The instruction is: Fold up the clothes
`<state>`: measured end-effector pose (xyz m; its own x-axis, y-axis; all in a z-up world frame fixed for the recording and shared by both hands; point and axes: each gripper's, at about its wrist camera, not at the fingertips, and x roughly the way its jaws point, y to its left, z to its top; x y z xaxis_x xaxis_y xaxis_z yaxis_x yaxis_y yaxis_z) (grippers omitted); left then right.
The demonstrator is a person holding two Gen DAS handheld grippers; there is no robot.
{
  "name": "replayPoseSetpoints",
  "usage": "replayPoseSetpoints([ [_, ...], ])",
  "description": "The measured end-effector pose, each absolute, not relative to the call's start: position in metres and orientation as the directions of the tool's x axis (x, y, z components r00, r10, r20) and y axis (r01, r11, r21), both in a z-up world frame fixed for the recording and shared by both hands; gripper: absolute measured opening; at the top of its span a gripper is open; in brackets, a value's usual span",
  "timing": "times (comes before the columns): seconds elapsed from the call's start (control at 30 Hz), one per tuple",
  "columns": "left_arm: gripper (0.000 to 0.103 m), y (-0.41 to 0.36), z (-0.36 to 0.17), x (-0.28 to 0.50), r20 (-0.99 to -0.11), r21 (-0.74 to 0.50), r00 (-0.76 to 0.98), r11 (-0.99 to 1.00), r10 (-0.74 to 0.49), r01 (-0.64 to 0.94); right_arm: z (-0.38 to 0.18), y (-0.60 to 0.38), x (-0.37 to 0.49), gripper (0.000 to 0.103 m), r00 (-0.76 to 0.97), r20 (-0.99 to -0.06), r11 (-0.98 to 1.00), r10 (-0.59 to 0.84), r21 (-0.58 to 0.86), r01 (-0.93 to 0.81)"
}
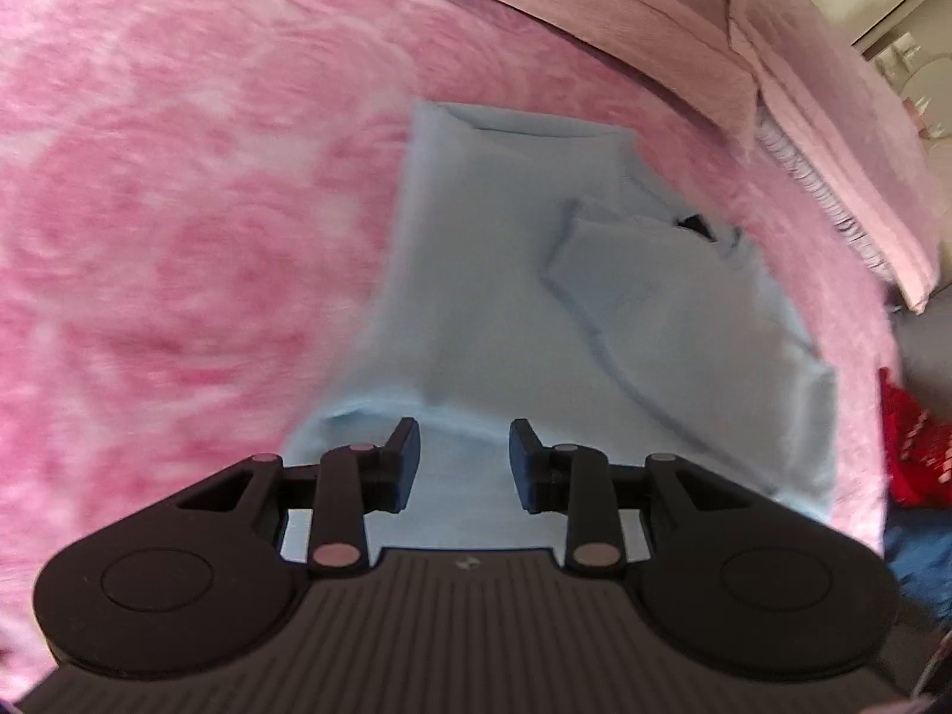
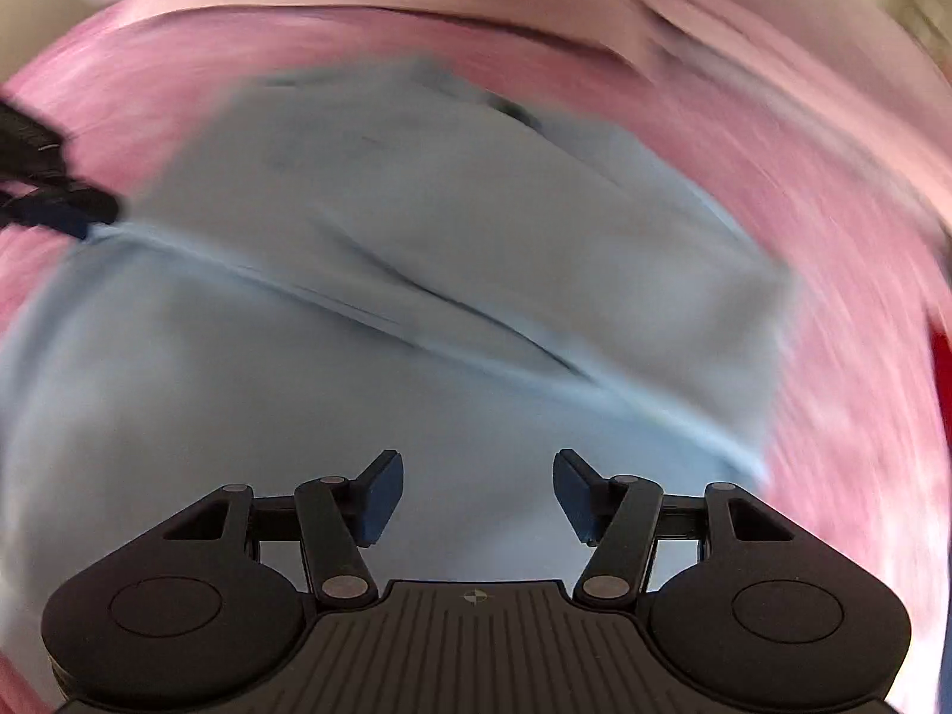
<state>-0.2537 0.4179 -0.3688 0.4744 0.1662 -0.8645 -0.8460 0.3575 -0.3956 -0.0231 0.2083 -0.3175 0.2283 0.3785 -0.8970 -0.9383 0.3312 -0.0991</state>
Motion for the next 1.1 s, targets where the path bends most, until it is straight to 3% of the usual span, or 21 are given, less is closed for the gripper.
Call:
replayPoseSetpoints([
  [0.1,0.031,0.429,-0.377,-0.229,-0.837,-0.463,0.529,0.333,0.141,-0.822,-0.314,0.172,0.030,0.059,0.234,-0.903,0.588,0.360,0.024,-0.809],
  [0.2,0.031,0.441,-0.391,-0.211,-0.810,-0.530,0.575,0.274,0.116,-0.803,-0.310,0.128,0.081,0.059,0.225,-0.877,0.816,0.425,0.264,-0.514],
  [0.3,0.031,0.450,-0.406,-0.201,-0.789,-0.582,0.607,0.193,0.101,-0.790,-0.322,0.091,0.114,0.059,0.228,-0.830,0.861,0.509,0.483,-0.161],
  [0.43,0.032,0.458,-0.425,-0.193,-0.751,-0.647,0.650,0.070,0.113,-0.759,-0.334,0.074,0.129,0.059,0.244,-0.796,0.816,0.554,0.577,0.032],
  [0.53,0.031,0.462,-0.438,-0.188,-0.727,-0.682,0.674,-0.019,0.133,-0.731,-0.332,0.073,0.131,0.059,0.247,-0.802,0.828,0.544,0.560,-0.003],
  [0.63,0.005,0.463,-0.434,-0.183,-0.685,-0.720,0.709,-0.007,0.167,-0.694,-0.331,0.082,0.130,0.059,0.257,-0.811,0.848,0.525,0.525,-0.077],
  [0.73,0.004,0.457,-0.391,-0.188,-0.604,-0.737,0.743,0.152,0.287,-0.658,-0.325,0.096,0.127,0.059,0.281,-0.823,0.869,0.494,0.455,-0.195],
  [0.83,0.005,0.447,-0.338,-0.210,-0.533,-0.654,0.740,0.354,0.411,-0.668,-0.319,0.112,0.117,0.058,0.310,-0.817,0.844,0.487,0.349,-0.407],
  [0.97,0.005,0.450,-0.352,-0.235,-0.668,-0.509,0.623,0.361,0.406,-0.781,-0.323,0.146,0.087,0.058,0.303,-0.817,0.699,0.490,0.161,-0.697],
  [1.1,0.005,0.446,-0.387,-0.239,-0.748,-0.480,0.565,0.305,0.349,-0.823,-0.343,0.175,0.063,0.054,0.338,-0.820,0.548,0.461,-0.036,-0.836],
])
